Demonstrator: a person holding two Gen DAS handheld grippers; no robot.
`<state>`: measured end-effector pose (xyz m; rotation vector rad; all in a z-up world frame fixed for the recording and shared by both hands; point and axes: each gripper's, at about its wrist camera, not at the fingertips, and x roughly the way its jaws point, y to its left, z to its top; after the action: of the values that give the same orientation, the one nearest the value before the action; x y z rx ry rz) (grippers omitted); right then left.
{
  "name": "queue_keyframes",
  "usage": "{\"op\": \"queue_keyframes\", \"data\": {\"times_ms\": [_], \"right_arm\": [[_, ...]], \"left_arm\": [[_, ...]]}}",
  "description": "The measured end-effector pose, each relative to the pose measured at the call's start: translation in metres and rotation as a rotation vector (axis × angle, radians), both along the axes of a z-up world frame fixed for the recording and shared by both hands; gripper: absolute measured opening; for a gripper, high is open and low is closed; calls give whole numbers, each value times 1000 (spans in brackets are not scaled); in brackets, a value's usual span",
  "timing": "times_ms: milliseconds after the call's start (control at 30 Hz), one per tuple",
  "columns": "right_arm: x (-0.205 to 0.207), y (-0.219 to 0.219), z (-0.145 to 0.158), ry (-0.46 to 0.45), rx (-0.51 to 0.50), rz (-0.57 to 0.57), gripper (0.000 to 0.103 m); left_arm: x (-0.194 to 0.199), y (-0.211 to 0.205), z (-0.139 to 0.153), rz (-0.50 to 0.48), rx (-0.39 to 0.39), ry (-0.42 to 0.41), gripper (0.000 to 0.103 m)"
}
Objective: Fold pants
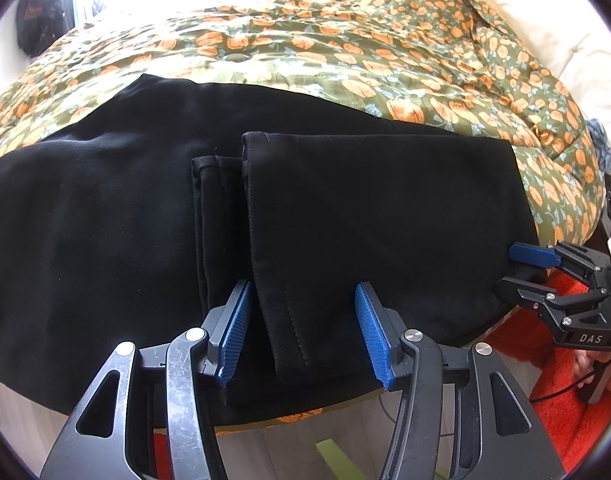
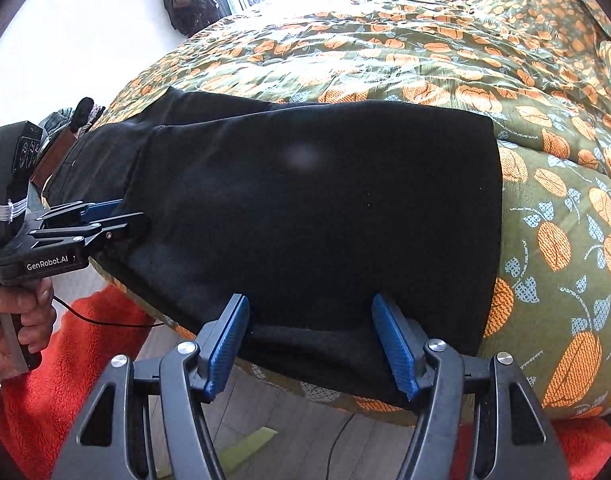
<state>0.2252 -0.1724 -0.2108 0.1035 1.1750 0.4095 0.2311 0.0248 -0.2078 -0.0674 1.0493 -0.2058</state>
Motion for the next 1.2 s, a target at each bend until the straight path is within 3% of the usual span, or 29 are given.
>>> {"op": "queue_keyframes", "data": {"times_ms": [900, 1100, 1200], "right_arm": [[0, 2, 1, -2, -11, 5, 65], [0, 2, 1, -1, -11, 5, 65], [0, 2, 0, 0, -10, 3, 65]], "left_arm": [[2, -5, -3, -21, 21, 4, 58], [3, -8, 1, -31, 3, 14, 69], [0, -4, 8, 3, -50, 39, 71]]}}
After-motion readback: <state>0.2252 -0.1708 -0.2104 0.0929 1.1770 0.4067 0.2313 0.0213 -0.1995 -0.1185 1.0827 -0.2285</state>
